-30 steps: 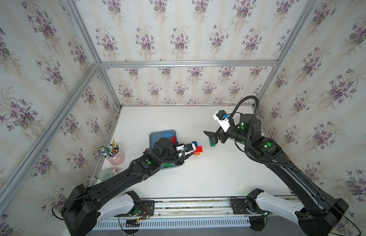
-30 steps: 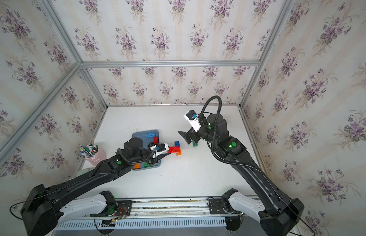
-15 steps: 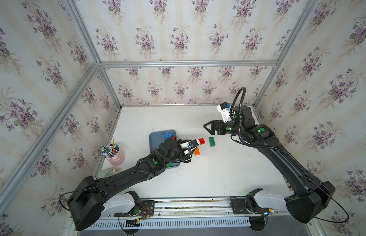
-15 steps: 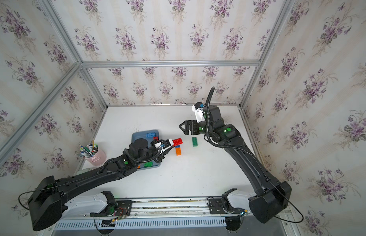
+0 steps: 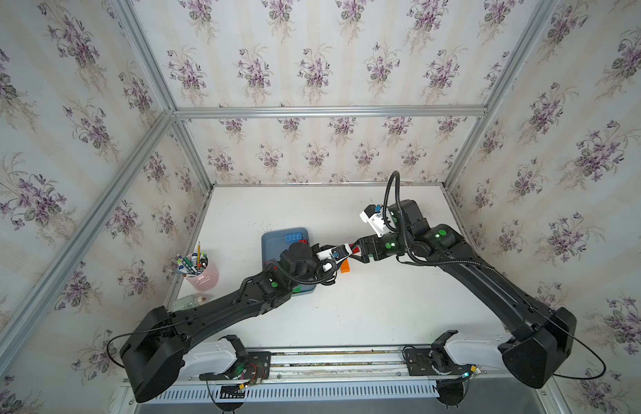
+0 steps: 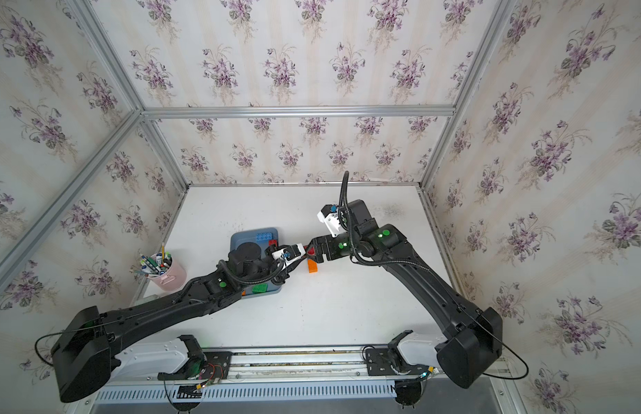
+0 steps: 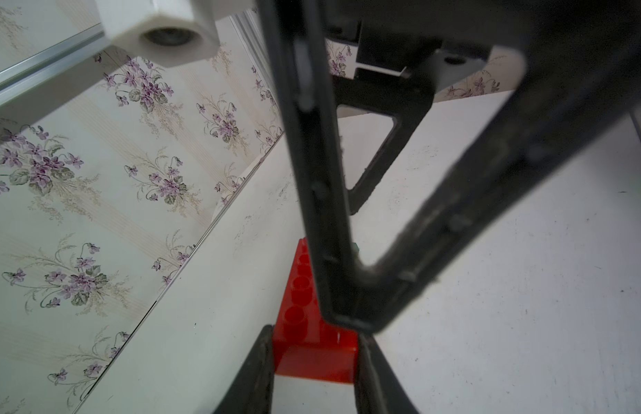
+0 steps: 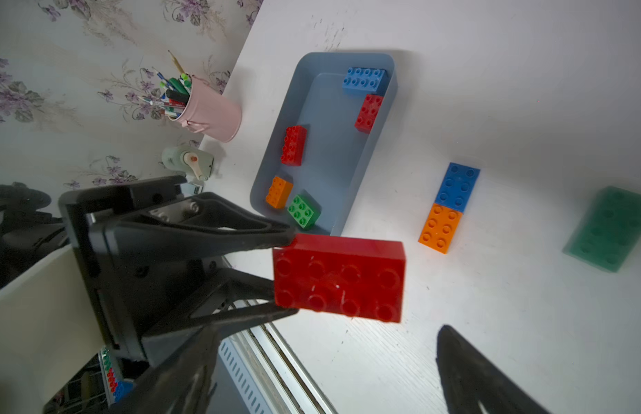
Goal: Assemble a rectangle with lego
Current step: Adjust the lego brick.
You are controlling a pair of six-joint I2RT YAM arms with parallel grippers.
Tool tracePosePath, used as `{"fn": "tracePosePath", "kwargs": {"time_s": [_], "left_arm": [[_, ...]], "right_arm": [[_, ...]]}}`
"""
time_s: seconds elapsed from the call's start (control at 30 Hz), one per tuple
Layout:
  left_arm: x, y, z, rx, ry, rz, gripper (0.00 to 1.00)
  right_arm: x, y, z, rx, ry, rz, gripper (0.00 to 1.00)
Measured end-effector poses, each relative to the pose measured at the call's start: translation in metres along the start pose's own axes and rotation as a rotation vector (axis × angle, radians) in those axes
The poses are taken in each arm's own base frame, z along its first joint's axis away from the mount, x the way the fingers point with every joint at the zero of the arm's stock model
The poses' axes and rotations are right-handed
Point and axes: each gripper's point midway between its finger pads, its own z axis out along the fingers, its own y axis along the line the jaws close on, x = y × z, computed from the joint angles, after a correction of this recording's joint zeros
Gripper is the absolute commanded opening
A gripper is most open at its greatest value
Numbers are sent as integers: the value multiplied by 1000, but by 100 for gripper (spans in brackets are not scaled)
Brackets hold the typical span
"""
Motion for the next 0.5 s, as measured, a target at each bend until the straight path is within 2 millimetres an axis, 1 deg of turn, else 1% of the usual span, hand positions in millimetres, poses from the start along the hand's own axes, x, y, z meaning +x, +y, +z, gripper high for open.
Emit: {"fn": "tracePosePath", "kwargs": {"time_s": [0.2, 0.33, 0.5], "left_arm": [[1, -1, 1, 6, 3, 0, 17], [1, -2, 1, 9, 1, 0, 17], [1, -2, 1, 11, 1, 4, 17]], "right_arm": [[2, -3, 12, -6, 31, 2, 94], [-4, -3, 15, -4, 29, -11, 94], [-7, -2, 22, 1, 40, -24, 89]]}}
